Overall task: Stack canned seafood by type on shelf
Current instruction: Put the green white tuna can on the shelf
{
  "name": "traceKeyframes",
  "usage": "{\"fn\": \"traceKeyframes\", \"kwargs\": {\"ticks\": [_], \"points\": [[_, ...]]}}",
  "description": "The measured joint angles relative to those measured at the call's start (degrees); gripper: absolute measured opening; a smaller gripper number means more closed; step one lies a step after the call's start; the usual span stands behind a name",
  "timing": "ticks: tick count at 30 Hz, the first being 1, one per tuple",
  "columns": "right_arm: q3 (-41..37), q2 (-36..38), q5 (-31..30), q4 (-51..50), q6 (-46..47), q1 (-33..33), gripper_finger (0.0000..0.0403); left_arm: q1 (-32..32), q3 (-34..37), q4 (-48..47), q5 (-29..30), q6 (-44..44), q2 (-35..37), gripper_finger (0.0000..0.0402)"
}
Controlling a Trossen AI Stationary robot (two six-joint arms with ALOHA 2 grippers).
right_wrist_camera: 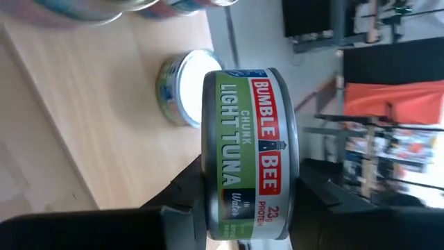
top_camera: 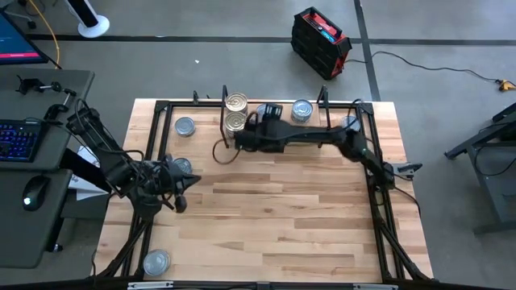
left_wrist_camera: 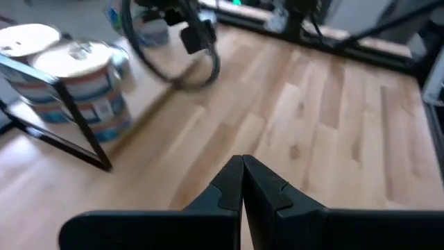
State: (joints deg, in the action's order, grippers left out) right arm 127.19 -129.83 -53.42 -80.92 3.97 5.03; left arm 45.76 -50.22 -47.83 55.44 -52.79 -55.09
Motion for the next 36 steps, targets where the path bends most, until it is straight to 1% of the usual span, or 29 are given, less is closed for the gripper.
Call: {"fn": "traceKeyframes", "kwargs": {"ticks": [2,4,8,11,14,18,20,22,27,32,36], "points": [[-2.95,3.35,2.55,3.78,-3.13,1.89,0.0111,-0.18,0.0,0.0,2.21,0.02,-0.02,0.0],[-8.88,8.11,5.56,8.44,-6.53,4.09,0.0111,-0.5,0.0,0.0,2.97,-0.09,-0.01,0.0],[-25.94,20.71,13.37,21.95,-12.02,7.17,0.0111,-0.76,0.0,-0.13,3.11,-1.14,-0.02,0.0],[-37.45,27.97,14.46,33.16,-14.77,6.57,0.0111,-1.01,0.0,-0.3,3.26,-1.36,-0.02,0.0],[-44.61,29.89,14.03,45.5,-21.18,5.92,0.0111,-1.79,0.0,-0.42,3.32,-1.38,-0.02,0.0],[-47.01,27.46,11.46,54.71,-32.16,6.05,0.0111,-3.22,0.0,-0.44,3.32,-1.38,0.0,0.0],[-47.49,25.44,10.66,55.44,-35.4,6.9,0.0111,-3.9,0.0,-0.44,3.28,-1.57,-0.02,0.0],[-47.58,24.09,10.6,55.75,-35.91,8.14,0.0111,-4.31,0.0,-0.39,3.28,-2.04,-0.02,0.0],[-47.43,23.11,13.28,57.92,-36.92,11.25,0.0111,-4.97,0.0,-0.37,3.17,-2.67,-0.02,0.0],[-47.38,22.88,16.53,63.48,-43.33,12.31,0.0111,-5.78,0.0,-0.37,3.17,-2.71,0.0,0.0],[-47.4,22.78,21.31,64.64,-46.16,13.27,0.0111,-6.35,0.0,-0.36,3.15,-2.83,0.0,0.0]]}}
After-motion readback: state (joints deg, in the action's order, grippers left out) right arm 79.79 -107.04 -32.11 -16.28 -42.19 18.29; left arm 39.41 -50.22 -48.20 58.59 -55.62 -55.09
